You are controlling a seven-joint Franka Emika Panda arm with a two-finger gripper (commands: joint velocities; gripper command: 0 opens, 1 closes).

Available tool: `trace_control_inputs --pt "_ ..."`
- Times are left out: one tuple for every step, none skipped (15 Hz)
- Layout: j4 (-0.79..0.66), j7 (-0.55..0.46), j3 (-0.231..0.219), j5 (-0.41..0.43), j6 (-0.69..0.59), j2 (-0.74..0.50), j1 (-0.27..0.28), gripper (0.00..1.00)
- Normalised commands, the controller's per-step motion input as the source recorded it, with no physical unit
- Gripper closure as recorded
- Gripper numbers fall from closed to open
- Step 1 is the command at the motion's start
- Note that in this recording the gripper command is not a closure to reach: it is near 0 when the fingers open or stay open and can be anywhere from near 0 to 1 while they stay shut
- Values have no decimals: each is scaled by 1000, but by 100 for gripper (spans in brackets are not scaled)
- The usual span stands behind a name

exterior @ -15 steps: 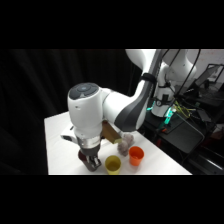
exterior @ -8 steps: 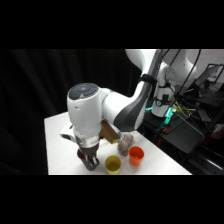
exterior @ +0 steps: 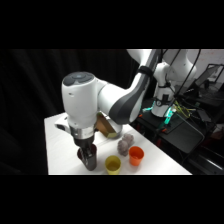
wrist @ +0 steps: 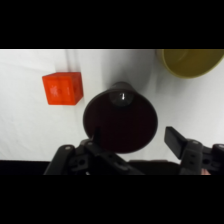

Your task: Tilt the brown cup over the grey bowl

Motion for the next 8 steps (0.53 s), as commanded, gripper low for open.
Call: trace_control_inputs --pt "-344 -6 18 -48 -204 -680 -67 0" --pt "-375 -68 59 -10 -280 -746 -102 0" --pt "-401 -160 115 48 -376 -808 -145 0" --pt "-406 -234 162 97 -360 -797 -177 0" --pt "-383 -281 206 190 -394 -780 -204 0" --pt "-330 -267 212 226 -457 -704 -196 0" --pt "-315 -160 174 150 -425 -639 -154 0" --pt "-289 -111 156 118 -366 -550 -139 0"
